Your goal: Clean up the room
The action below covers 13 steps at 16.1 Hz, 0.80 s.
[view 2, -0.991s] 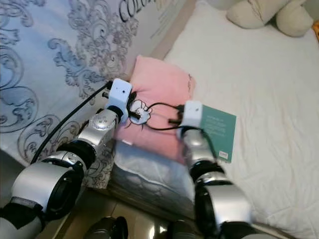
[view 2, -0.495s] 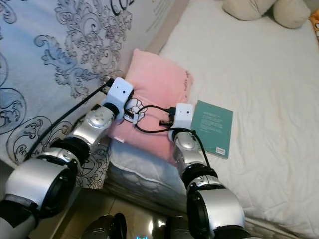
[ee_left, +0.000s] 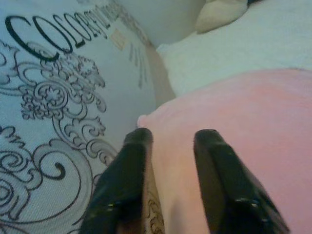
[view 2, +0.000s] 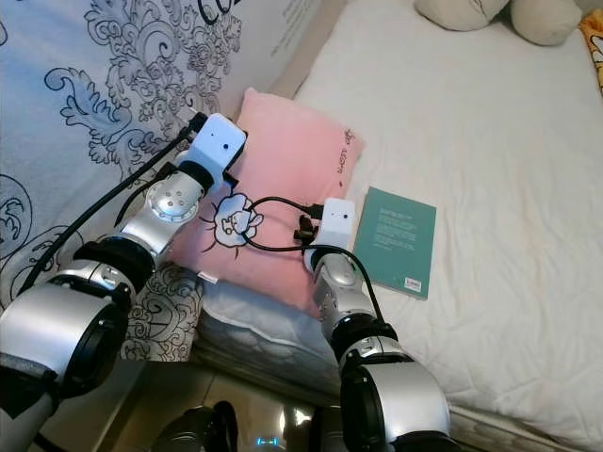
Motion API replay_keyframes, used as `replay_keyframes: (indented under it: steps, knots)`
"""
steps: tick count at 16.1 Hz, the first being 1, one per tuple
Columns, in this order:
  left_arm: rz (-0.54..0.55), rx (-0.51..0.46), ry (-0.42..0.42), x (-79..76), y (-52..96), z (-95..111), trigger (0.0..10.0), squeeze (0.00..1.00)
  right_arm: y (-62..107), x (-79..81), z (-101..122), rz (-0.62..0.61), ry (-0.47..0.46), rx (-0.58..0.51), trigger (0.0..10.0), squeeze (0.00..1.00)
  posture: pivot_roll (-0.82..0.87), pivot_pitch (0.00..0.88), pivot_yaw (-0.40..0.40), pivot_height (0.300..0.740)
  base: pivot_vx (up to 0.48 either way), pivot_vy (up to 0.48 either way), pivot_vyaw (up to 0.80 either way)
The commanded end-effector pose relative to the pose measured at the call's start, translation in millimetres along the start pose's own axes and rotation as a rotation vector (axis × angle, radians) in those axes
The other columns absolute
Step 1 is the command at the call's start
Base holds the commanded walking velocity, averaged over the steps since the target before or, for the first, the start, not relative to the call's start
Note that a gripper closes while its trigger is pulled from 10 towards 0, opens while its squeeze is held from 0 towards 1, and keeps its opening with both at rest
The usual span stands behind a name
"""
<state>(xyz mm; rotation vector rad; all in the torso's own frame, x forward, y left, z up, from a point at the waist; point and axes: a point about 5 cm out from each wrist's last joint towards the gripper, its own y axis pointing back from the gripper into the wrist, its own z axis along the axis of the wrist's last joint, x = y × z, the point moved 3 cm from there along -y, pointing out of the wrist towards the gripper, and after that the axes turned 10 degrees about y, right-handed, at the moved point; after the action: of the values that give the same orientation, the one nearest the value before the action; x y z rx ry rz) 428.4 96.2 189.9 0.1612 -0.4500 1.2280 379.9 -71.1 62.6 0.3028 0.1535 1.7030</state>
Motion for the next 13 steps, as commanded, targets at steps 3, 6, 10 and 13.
replay_keyframes:
  steps: [3, 6, 10, 13]
  knots:
    - [0.031, -0.072, 0.005, 11.3, 3.1, 7.1, 10.0, 1.00, 5.8, 29.9, -17.5, 0.108, -0.063, 0.057, 10.0, 1.00, -0.08, 0.173, -0.035, 0.740, 0.000, 0.000, 0.00]
    - [0.027, -0.208, 0.030, 19.2, 8.0, 25.3, 10.0, 1.00, 13.6, 41.8, 22.7, 0.085, 0.044, -0.202, 10.0, 1.00, -0.05, 0.126, -0.026, 0.740, 0.000, 0.000, 0.00]
    - [-0.065, -0.176, 0.056, -7.6, 27.0, -2.8, 10.0, 1.00, 22.2, 23.9, 20.7, 0.016, 0.053, -0.234, 10.0, 1.00, -0.05, 0.095, -0.024, 0.740, 0.000, 0.000, 0.00]
    - [-0.089, -0.111, 0.230, -35.3, 45.3, -26.3, 10.0, 1.00, 34.0, 10.5, 28.3, -0.022, 0.039, -0.269, 10.0, 1.00, -0.04, 0.078, -0.016, 0.740, 0.000, 0.000, 0.00]
